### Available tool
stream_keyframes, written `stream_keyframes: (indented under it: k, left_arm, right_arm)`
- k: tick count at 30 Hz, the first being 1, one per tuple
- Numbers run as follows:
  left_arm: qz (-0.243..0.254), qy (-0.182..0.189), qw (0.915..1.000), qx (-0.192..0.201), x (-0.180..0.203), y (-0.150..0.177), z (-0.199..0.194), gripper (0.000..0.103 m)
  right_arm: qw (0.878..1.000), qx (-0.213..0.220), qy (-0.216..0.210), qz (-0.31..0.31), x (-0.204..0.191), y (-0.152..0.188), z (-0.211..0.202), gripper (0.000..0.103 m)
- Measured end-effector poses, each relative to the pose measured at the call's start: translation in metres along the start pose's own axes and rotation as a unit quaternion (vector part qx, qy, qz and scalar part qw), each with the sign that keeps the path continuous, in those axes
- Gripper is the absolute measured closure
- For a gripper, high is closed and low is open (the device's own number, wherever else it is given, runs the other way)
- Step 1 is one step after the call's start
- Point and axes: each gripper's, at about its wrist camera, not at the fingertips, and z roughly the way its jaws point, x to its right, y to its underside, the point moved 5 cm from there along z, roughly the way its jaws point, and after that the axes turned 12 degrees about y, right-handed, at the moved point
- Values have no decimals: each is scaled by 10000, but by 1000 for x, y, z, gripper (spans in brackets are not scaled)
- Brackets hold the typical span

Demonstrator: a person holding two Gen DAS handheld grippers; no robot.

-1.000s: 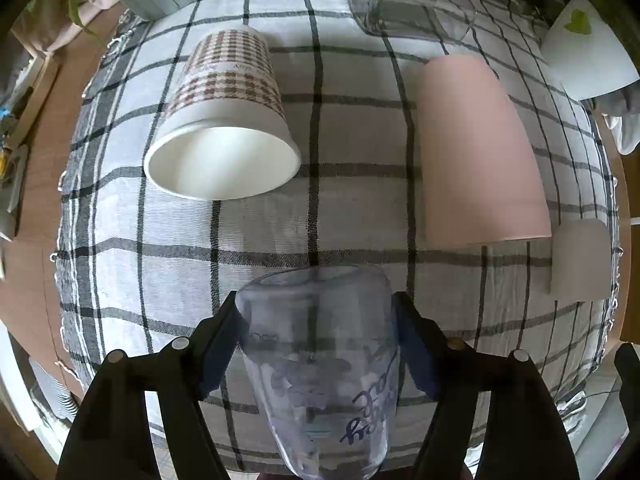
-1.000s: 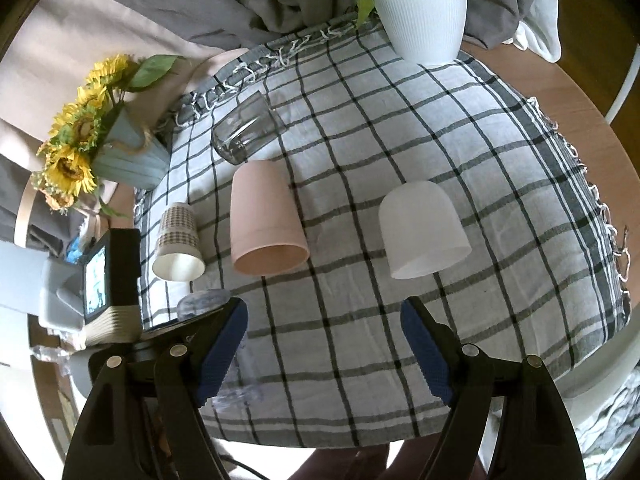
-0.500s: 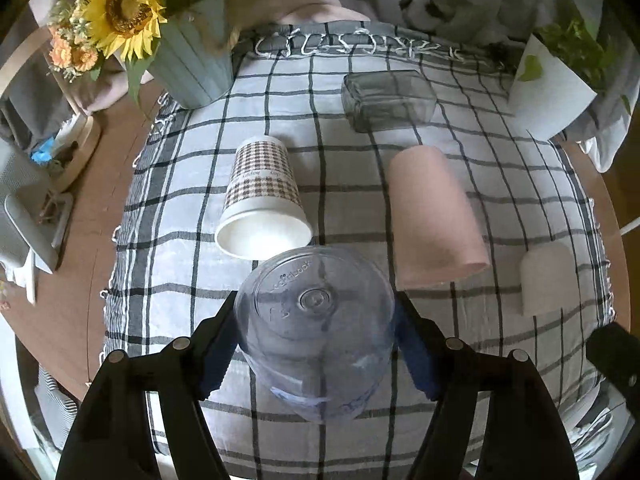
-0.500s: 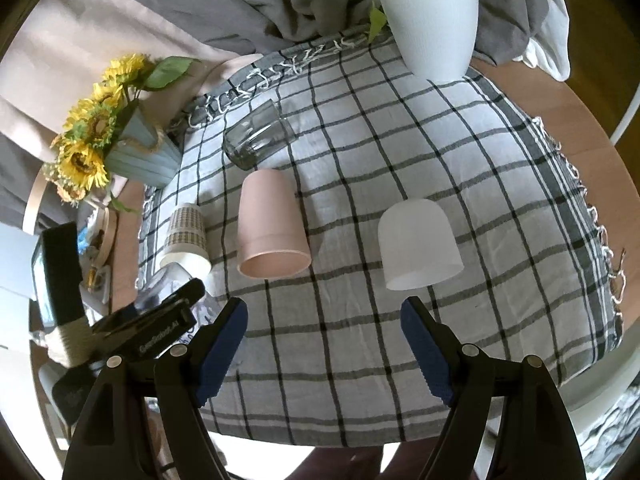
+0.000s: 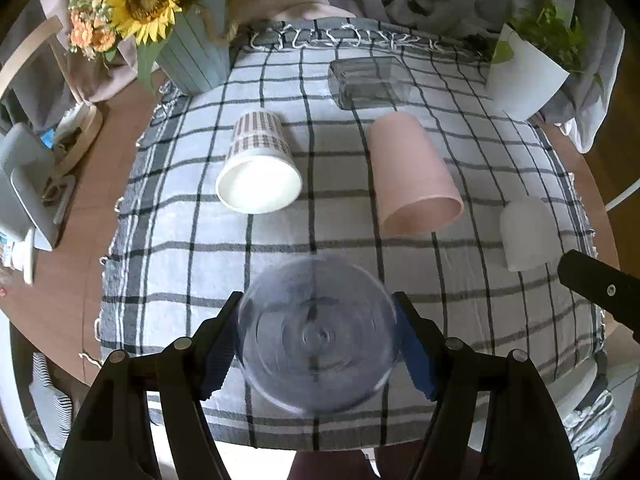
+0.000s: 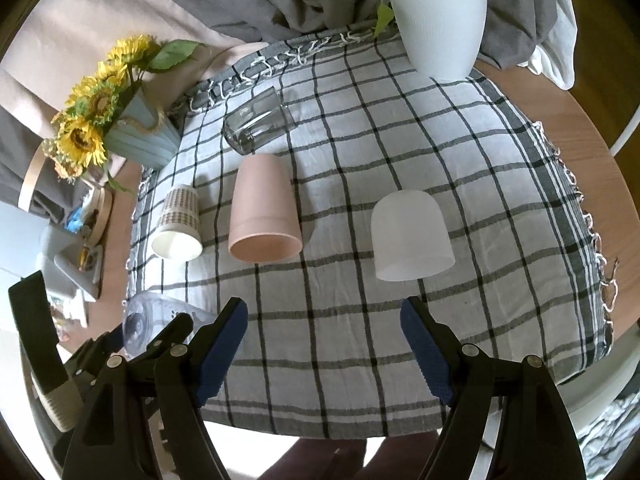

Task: Flip cup upside down

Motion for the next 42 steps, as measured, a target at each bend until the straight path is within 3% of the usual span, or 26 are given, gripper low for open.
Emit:
stream_keyframes:
  k: [3, 5, 13, 17, 19, 21, 27, 32, 36, 42]
  left_arm:
    - [-15, 20, 10000, 43, -1, 1, -1, 26]
    - [-54, 35, 9999, 142, -3, 1, -3, 15]
    - [-89, 218, 9995, 230, -5, -1, -8, 13]
    - [-97, 251, 9982, 529, 0, -2, -35, 13]
    - [-127, 236, 9970, 730, 2, -1, -54, 6]
    - [-160, 174, 9949, 977, 2, 2, -74, 1]
    - [-120, -375, 9863, 1605, -1, 15, -124, 0]
    - [-277, -347, 9805, 1916, -9, 22, -149, 0]
    - [-322, -661, 9723, 2217, -19, 28, -169, 0]
    - [-356, -777, 9665, 2418, -33, 32, -187, 0]
  right_arm:
    - [10000, -3, 20, -42, -1, 1, 0, 24]
    - [9999, 10, 61, -80, -3, 2, -1, 24]
    - [9997, 81, 177, -175, -10, 3, -9, 24]
    - [9994, 189, 220, -173, -11, 4, -21, 24]
    - [9993, 286, 188, -165, -10, 5, -33, 22]
    - [9987, 431, 168, -195, -11, 7, -46, 18]
    - [9936, 1018, 192, -448, -18, 21, -89, 14]
    - [9855, 1644, 268, -325, -17, 26, -119, 10]
    - [9790, 2009, 319, -132, -15, 31, -137, 8]
    - [9719, 2318, 370, -194, -29, 41, -153, 8]
